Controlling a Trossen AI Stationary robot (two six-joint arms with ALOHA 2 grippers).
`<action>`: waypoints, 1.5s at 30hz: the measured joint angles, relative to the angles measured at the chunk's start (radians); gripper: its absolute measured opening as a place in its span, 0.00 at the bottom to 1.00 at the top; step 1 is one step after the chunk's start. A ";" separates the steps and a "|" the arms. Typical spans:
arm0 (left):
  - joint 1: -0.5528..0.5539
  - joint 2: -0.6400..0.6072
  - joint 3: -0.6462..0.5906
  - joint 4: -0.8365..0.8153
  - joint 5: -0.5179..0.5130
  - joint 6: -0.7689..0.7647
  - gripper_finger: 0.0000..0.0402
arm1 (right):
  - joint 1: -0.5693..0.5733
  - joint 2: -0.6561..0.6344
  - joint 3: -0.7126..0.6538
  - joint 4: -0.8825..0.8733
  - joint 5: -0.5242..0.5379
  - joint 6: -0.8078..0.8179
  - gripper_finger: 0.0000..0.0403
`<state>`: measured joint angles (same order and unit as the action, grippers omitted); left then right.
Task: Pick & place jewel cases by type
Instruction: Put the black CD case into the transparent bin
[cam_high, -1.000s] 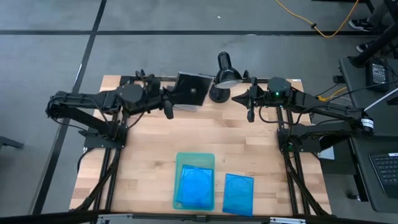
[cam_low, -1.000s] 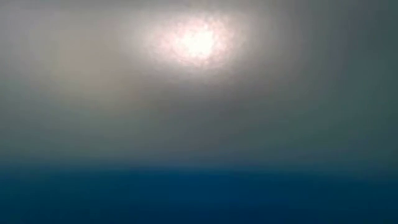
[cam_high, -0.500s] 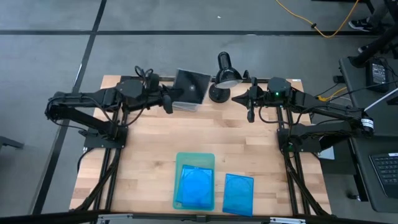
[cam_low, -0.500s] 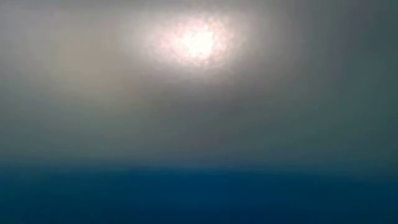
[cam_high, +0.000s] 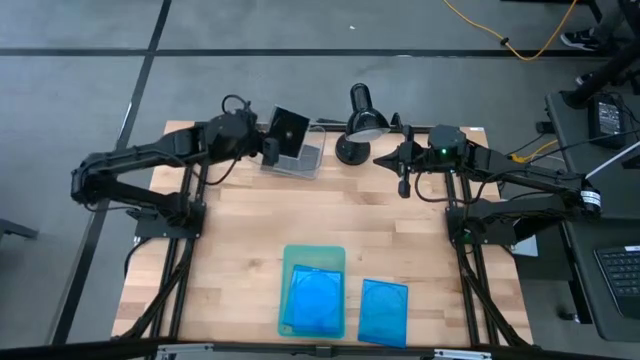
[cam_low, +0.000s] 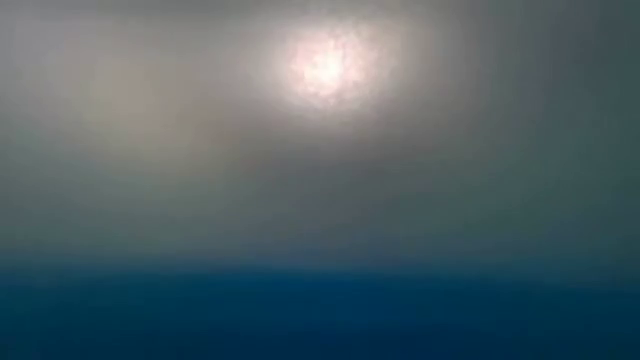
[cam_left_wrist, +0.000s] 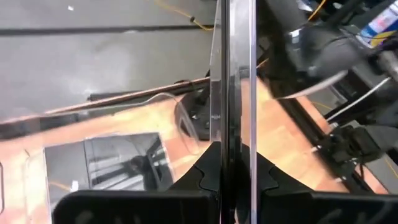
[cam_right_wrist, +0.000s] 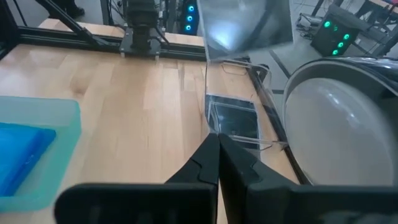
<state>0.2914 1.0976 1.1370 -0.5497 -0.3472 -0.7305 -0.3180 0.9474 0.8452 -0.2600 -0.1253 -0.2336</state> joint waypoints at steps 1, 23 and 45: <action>0.023 0.001 -0.019 0.013 0.024 -0.006 0.03 | 0.000 0.000 0.000 0.000 0.000 -0.006 0.01; 0.332 0.017 -0.248 0.243 0.270 -0.095 0.03 | 0.000 0.164 0.000 0.017 -0.114 -0.090 0.01; 0.360 0.363 -0.250 0.377 0.442 -0.050 0.04 | 0.000 0.190 0.000 0.015 -0.114 -0.112 0.01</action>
<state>0.6514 1.4605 0.8871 -0.1730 0.0953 -0.7807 -0.3180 1.1370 0.8448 -0.2447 -0.2398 -0.3458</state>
